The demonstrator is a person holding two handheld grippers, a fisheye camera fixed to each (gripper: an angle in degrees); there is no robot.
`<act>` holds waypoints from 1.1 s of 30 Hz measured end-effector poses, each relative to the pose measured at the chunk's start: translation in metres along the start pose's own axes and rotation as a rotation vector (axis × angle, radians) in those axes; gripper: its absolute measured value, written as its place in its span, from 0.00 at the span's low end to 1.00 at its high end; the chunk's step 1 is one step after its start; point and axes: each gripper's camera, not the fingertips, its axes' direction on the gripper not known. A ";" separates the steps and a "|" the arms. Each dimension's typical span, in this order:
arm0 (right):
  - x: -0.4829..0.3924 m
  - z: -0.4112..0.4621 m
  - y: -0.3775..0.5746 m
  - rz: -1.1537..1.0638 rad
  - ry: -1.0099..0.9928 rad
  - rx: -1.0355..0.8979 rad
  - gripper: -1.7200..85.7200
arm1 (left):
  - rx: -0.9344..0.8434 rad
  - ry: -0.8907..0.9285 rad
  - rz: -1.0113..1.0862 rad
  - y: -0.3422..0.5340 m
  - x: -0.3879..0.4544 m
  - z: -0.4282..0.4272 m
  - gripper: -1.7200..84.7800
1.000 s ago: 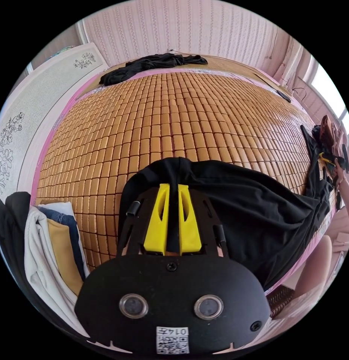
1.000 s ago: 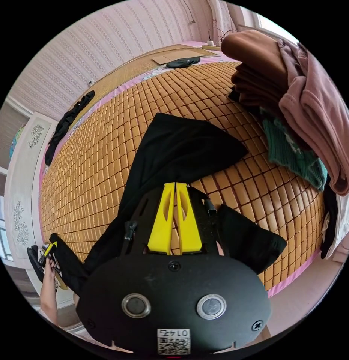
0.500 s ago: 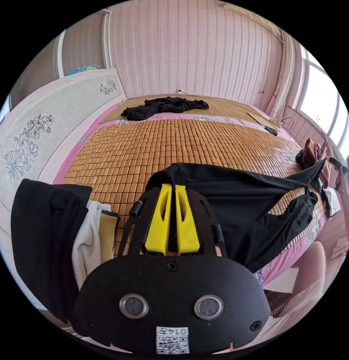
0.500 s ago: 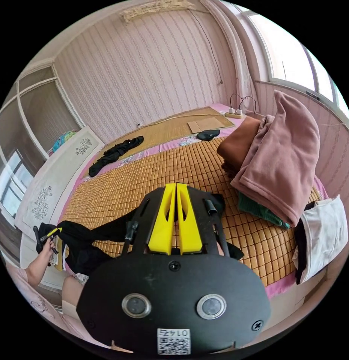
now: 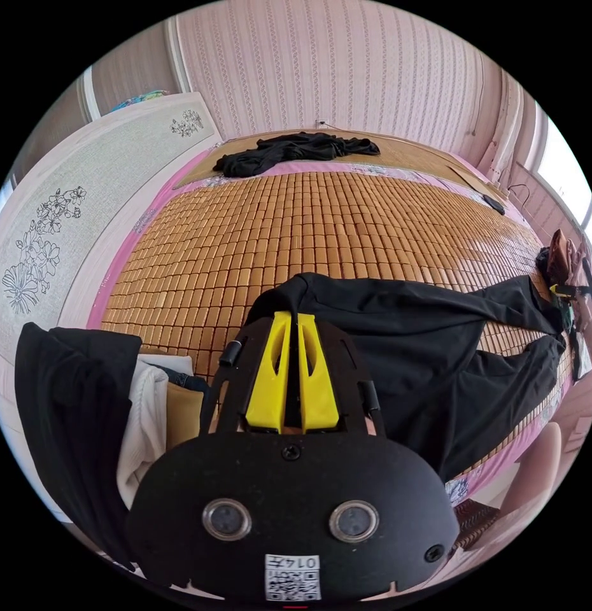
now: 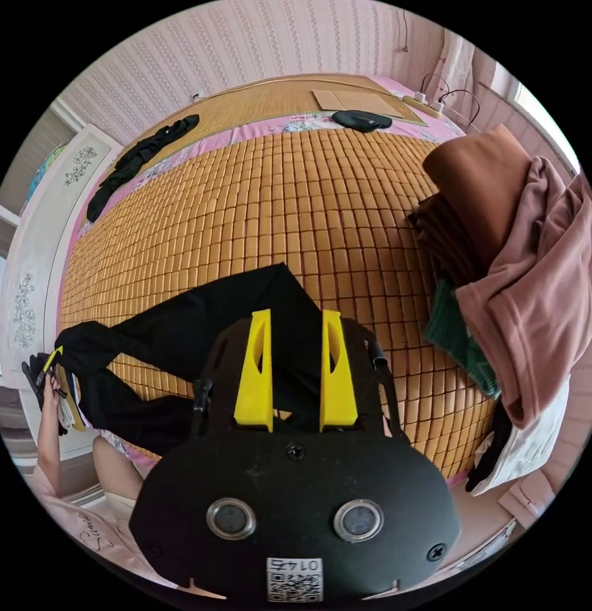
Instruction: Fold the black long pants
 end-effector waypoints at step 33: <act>0.067 -0.011 -0.043 0.024 -0.090 -0.002 0.14 | 0.081 -0.092 0.097 -0.004 0.024 -0.017 0.09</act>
